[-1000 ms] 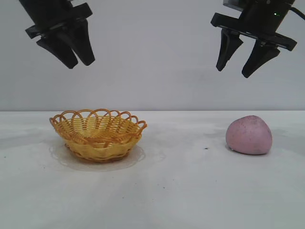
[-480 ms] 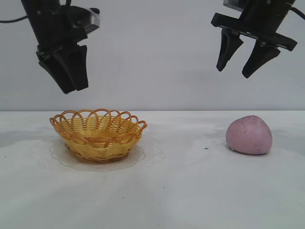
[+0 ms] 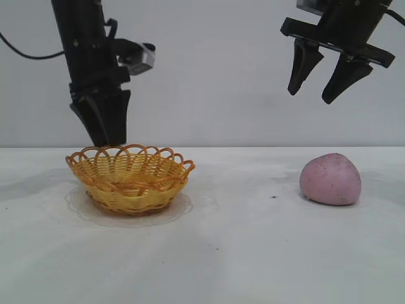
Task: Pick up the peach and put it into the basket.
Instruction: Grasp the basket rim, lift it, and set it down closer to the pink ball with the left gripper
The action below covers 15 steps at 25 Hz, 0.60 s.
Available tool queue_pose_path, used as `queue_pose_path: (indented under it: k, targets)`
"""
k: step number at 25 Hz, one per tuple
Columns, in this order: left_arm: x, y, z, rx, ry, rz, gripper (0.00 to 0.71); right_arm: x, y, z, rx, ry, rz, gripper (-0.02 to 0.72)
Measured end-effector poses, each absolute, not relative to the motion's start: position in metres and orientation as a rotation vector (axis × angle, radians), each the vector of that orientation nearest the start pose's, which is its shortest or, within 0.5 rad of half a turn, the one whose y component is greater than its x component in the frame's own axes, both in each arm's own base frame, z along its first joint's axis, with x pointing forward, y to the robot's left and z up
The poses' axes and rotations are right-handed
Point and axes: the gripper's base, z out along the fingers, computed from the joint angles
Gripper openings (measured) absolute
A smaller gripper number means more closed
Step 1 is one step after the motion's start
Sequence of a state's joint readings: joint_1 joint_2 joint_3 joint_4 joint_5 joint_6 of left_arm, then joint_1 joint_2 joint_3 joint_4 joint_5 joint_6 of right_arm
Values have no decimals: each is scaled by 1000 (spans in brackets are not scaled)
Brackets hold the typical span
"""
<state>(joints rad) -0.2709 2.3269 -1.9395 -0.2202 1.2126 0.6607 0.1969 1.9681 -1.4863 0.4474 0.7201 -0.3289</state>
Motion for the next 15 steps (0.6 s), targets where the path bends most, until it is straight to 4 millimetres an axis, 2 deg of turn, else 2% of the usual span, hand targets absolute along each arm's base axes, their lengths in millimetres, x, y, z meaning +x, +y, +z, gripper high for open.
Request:
queue_pose_path:
  k: [5,8,10,11,15]
  targets:
    - [453,-145,141,1273,2796,-298,389,414,109,216,-340,2616,450,403]
    - [454,-146,139,1251,2813,-301,177,414,109,216,-340,2616,450,403]
    - [455,-146,141,1246,2806,-299,72,414,109,216,-340,2616,450,403]
    - [455,-146,143,1243,2806,-302,52,414,109,216,-340,2616,450,403]
    - [455,-147,144,1105,2870,-315,68,414,109,216,-345,2614,449,403]
